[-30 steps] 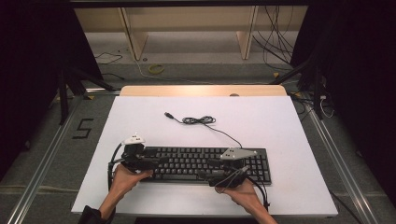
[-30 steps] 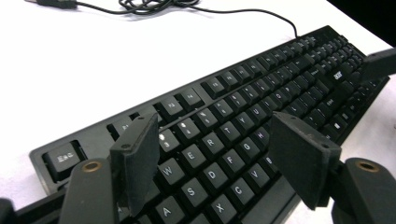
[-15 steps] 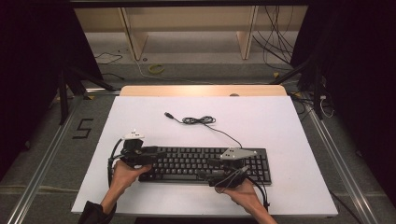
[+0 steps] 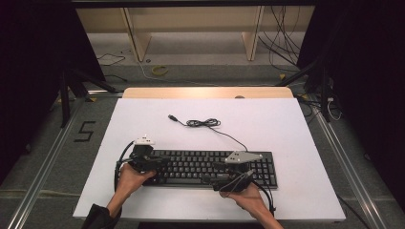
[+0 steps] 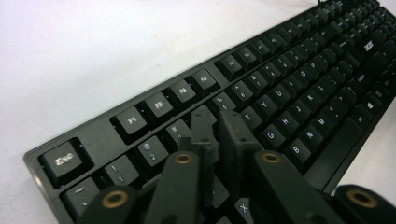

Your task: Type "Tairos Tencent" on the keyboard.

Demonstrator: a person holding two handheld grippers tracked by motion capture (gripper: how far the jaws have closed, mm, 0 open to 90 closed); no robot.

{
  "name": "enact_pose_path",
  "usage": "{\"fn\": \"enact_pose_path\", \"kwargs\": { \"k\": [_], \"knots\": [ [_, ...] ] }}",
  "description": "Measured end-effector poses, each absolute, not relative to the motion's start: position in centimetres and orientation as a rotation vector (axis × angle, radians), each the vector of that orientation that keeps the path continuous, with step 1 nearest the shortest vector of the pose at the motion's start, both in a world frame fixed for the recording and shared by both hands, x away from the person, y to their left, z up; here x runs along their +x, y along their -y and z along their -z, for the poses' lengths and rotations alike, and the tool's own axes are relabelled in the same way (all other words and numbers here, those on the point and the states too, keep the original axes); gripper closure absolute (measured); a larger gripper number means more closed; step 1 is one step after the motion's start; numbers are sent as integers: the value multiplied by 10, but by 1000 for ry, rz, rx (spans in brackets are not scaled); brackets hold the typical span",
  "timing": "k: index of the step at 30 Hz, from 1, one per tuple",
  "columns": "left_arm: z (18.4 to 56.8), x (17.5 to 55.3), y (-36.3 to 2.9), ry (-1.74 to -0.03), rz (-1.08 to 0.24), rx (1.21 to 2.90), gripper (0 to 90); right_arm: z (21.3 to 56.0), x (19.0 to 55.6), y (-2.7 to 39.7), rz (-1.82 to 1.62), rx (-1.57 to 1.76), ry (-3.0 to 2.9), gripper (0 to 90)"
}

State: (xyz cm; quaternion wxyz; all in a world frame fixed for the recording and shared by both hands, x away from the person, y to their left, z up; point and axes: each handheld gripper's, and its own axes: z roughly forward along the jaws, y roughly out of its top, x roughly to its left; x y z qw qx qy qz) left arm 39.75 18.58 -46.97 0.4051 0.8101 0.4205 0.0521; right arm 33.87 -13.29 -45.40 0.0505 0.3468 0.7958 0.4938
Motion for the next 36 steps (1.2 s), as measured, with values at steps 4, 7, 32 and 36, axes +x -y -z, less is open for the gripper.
{"fn": "enact_pose_path", "kwargs": {
  "k": [4,7,32,36],
  "knots": [
    [471,399,-182,-1056,-134,2061,889,454,339,133,-1503,1053,-2423,339],
    [472,400,-180,-1058,-129,2077,890,454,339,133,-1503,1054,-2423,339],
    [463,392,-179,-1023,-121,2013,671,453,338,132,-1499,1049,-2426,340],
    [462,391,-180,-1034,-112,1987,588,453,338,132,-1497,1049,-2427,340]
  ]
}}
